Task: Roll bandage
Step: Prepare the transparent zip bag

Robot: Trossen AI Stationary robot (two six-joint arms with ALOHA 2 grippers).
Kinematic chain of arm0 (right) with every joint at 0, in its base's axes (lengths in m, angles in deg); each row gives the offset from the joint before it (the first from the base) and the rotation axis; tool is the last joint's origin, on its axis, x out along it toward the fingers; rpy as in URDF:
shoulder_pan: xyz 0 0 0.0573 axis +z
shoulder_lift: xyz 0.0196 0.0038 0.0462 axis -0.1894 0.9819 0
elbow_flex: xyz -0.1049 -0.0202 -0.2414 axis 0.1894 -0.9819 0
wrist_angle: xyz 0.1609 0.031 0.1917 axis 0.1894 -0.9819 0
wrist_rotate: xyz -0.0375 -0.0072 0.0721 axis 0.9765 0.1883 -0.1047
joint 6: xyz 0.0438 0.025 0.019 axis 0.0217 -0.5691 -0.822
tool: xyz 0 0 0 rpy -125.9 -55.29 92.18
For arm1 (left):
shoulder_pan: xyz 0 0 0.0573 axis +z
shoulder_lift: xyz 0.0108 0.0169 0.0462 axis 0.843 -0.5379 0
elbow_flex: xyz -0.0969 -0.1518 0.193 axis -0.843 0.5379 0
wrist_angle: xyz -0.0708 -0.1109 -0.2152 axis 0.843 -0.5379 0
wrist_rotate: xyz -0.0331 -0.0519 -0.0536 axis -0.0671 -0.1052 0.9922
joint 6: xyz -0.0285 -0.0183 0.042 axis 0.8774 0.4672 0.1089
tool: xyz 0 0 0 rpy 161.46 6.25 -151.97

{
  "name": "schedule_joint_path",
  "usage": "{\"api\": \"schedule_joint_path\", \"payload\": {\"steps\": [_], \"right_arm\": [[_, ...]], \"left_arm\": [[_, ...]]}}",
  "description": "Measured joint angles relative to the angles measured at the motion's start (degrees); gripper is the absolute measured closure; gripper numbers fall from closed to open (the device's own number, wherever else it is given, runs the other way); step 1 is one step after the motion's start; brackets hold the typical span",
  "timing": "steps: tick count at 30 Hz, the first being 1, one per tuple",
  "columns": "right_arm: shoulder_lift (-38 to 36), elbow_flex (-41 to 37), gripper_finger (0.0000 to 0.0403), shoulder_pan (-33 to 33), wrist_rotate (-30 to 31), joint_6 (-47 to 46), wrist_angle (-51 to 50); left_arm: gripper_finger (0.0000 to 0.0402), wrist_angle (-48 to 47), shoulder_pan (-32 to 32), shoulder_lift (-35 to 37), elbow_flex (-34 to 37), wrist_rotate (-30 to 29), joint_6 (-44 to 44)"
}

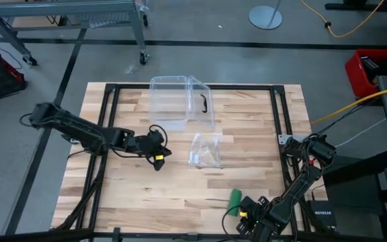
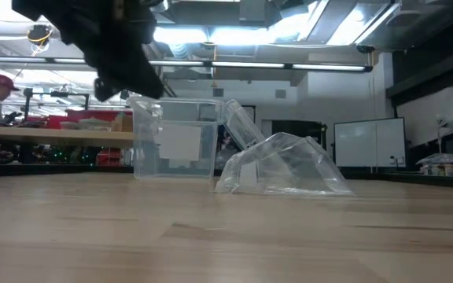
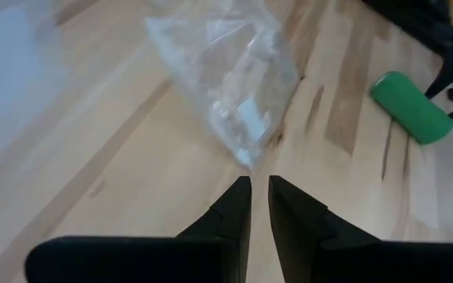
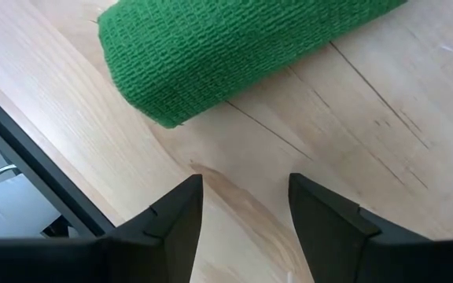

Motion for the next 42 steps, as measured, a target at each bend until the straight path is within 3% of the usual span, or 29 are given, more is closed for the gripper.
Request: {"api": "schedule_joint_path", "payload": {"steps": [10,24,42], "right_arm": [[0.0,0.0,0.0212,0.0,0.0,0.0,0.0],[0.0,0.0,0.0212,0.0,2.1,0.0,0.0],[0.0,0.0,0.0212,0.0,2.5,0.0,0.1]], "left_arm": [[0.0361,15.5,2.4,-11.4,0.0,1.0,0.9],[0.0361,27.6,8.4,-23.0,0.0,9.9,4.9],[0.0361,33.8,11.9,-27.4,-0.1,11.6,4.4]]}}
